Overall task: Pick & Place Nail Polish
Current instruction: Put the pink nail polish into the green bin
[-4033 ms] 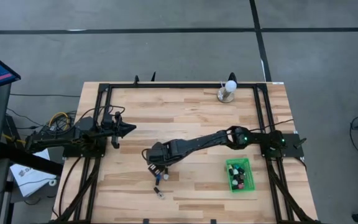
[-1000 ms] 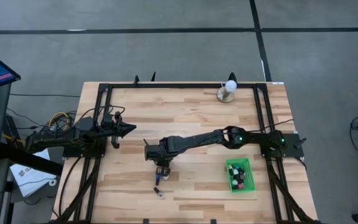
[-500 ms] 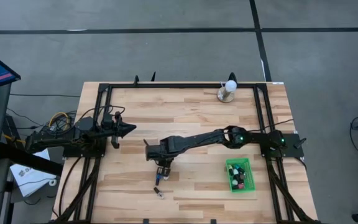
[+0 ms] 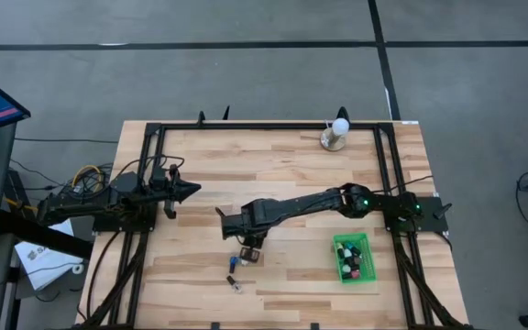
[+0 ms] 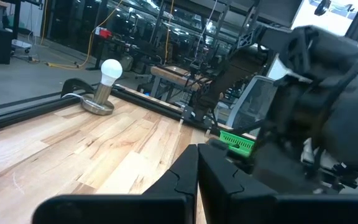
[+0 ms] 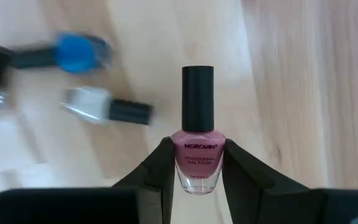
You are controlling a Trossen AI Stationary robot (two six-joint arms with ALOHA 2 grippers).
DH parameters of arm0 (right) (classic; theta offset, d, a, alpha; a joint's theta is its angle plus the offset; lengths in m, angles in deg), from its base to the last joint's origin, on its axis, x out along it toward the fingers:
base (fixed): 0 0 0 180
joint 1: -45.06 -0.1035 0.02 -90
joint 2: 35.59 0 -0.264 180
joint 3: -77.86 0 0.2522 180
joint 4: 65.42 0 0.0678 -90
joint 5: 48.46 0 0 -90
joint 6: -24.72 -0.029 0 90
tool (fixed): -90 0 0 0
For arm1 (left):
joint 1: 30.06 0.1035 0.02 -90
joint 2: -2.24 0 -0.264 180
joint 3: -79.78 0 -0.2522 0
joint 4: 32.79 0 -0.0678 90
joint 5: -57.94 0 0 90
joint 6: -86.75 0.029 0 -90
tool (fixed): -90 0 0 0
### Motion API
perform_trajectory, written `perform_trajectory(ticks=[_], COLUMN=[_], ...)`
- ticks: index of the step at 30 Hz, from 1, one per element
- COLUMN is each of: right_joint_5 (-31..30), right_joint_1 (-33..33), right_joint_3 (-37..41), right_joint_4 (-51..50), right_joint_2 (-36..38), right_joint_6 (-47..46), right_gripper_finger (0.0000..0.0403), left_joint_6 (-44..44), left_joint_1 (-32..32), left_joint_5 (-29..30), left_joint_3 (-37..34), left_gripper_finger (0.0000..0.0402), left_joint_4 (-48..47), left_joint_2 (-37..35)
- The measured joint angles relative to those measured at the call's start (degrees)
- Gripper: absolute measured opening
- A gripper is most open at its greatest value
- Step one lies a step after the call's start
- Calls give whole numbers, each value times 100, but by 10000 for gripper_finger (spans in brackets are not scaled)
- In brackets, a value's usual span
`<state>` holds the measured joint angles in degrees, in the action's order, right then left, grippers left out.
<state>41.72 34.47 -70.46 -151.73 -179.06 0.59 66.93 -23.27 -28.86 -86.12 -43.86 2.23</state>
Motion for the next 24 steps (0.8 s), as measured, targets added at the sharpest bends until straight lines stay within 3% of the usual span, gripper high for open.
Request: perform_trajectory(ticks=[11,15,19,24], right_joint_5=[-120,-196,-283,-276], right_joint_1=[-495,-711,-928,-1404], right_joint_3=[-13,303,1191,3044], right_joint_4=[-1055,-1253,-1238,-889], right_joint_2=[338,700,1376,2749], right_joint_6=[-252,-565,-1122,-2549], right_gripper_finger=[91,92,92,92], left_joint_6=[0,0,0,0], left_joint_1=[0,-1,0,-2], left_joint_5=[0,0,0,0], left_joint_3=[0,0,0,0], left_gripper_finger=[1,1,1,1], left_joint_4=[16,19,25,29], left_joint_2=[0,0,0,0])
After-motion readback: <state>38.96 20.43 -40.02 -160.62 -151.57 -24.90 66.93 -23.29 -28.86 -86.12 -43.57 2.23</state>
